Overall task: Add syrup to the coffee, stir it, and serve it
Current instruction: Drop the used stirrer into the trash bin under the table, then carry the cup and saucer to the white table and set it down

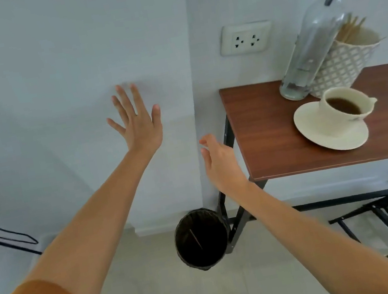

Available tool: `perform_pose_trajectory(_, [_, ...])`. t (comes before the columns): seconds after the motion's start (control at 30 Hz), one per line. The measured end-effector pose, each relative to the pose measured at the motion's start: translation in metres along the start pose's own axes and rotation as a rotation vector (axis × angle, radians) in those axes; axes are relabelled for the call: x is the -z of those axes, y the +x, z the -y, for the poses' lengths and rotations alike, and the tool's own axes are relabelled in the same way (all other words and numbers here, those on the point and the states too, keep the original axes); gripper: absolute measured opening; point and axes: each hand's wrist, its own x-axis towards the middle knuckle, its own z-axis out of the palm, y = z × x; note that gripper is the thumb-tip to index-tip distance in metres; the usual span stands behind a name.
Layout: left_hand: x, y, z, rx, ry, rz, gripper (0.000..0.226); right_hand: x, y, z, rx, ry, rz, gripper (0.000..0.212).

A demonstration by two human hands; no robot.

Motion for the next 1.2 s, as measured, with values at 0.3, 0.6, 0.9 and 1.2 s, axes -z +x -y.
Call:
perform_pose_trajectory(0.3, [0.002,-0.019,-0.101,-0.128,-0.174,0.066,0.064,0.13,0.013,-0.004,0.074,-0.081,-0.268,0.017])
perform_pose_trajectory(0.6, [-0.054,-0.093,-0.205,-0.2,-0.269,0.302,0.052,0.247,-0.019,-0.09,-0.027,-0.128,-0.455,0.014])
perform_pose_trajectory(0.9, [-0.104,-0.128,-0.26,0.078,-0.176,0.438,0.032,0.285,-0.018,-0.194,-0.526,-0.102,0.006,0.028])
perform_pose_trajectory(1.2, [-0.106,-0.114,-0.278,0.39,-0.418,0.561,0.018,0.288,0.017,-0.219,-0.682,0.113,0.202,0.02])
